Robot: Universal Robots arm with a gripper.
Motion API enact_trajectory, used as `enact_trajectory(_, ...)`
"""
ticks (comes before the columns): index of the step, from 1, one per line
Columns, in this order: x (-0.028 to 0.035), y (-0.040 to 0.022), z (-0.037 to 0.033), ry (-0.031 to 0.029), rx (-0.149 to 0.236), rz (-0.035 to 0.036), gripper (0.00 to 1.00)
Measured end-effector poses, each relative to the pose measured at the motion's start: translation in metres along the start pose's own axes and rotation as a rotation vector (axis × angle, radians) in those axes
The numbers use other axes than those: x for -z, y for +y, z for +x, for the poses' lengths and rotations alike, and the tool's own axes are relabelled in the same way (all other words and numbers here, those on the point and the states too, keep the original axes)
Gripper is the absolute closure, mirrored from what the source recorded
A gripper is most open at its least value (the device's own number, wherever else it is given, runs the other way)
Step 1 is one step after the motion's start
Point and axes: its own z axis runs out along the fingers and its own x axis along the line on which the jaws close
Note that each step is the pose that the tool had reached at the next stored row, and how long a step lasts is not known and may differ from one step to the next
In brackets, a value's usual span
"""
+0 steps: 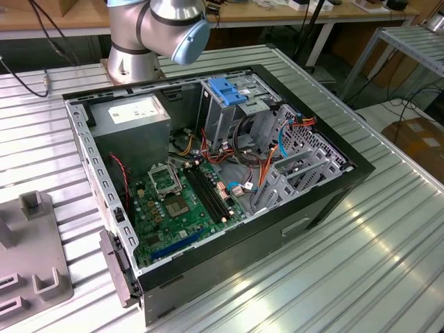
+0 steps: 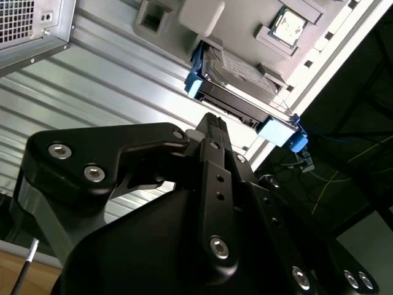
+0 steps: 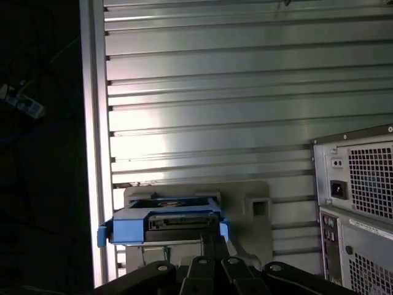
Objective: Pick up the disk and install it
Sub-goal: 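Reach for the disk, then pick up the disk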
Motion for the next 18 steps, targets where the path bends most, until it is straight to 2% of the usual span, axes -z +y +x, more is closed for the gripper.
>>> enact_trajectory(2, 0.0003, -0.0004, 0.0093, 0.0003, 0.0, 0.0002, 0.9)
enact_trajectory(4, 0.0004, -0.0014, 0.0246, 0.0002, 0.0, 0.0001, 0.9)
enact_trajectory(7, 0.0005, -0.0022, 0.0395, 0.0002, 0.0, 0.0001, 0.9)
enact_trajectory(18, 0.0006, -0.0023, 0.0406, 0.0002, 0.0, 0.0001, 0.9)
